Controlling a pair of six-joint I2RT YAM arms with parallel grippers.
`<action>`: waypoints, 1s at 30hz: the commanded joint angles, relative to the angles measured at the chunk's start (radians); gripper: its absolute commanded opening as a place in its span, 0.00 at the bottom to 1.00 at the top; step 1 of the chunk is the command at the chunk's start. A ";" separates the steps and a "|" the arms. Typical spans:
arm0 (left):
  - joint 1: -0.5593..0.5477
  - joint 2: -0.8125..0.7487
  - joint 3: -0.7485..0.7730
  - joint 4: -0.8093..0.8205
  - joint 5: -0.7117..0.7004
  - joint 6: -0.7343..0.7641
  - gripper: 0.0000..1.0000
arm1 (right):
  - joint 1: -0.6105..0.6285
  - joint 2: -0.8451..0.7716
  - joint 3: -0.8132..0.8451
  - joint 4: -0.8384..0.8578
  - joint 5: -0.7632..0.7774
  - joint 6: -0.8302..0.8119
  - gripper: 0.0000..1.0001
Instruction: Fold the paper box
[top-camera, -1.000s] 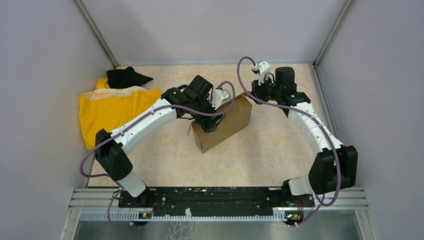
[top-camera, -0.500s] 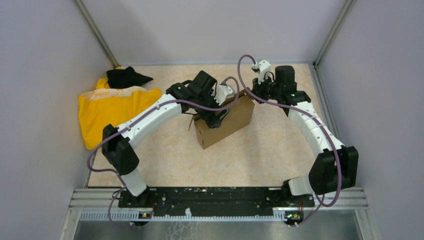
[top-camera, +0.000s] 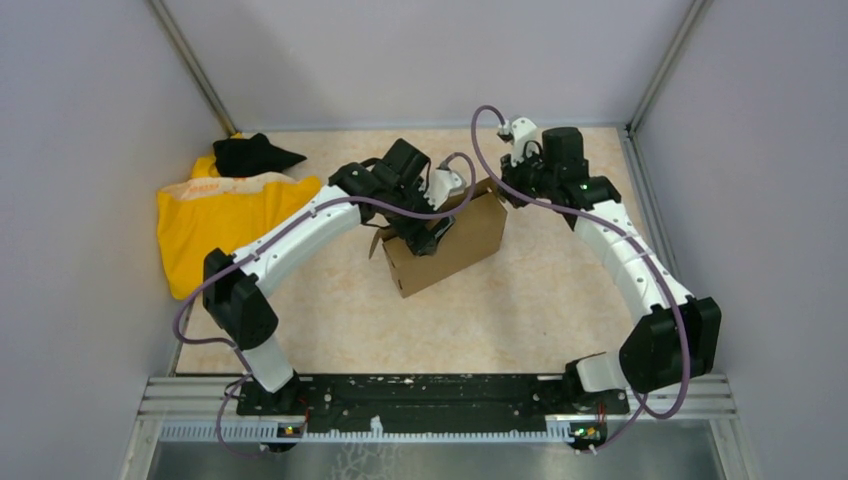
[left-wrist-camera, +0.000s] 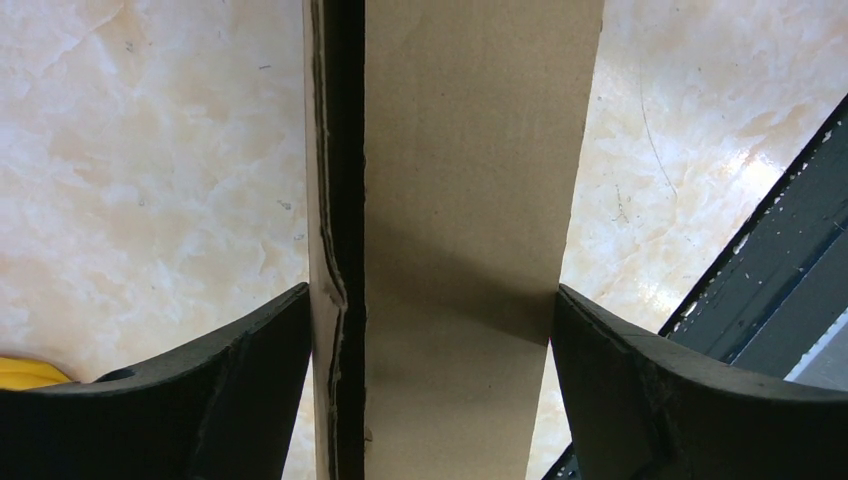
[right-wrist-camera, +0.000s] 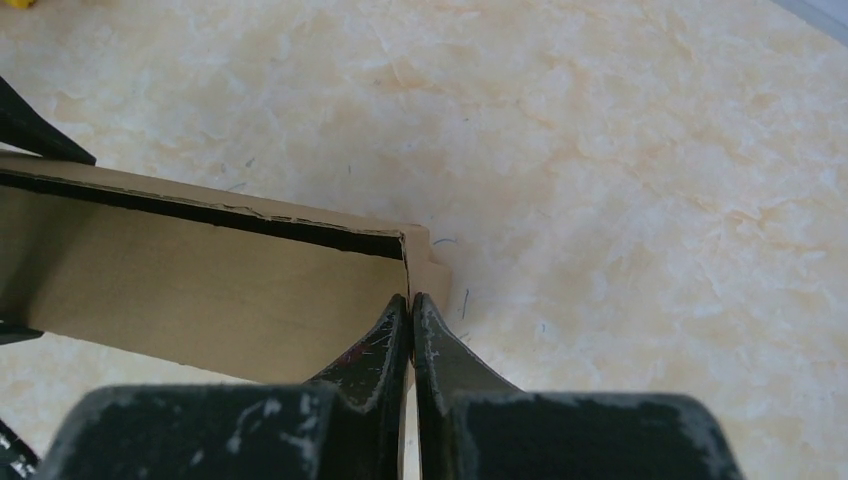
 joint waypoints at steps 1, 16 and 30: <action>0.016 0.012 0.033 0.004 0.033 0.024 0.89 | 0.025 -0.049 0.077 -0.041 0.003 0.051 0.00; 0.020 0.028 0.037 -0.005 0.074 0.026 0.83 | 0.035 -0.139 0.026 -0.150 0.061 0.142 0.00; 0.016 0.072 0.079 -0.037 0.100 0.007 0.73 | 0.060 -0.228 -0.091 -0.129 0.073 0.264 0.00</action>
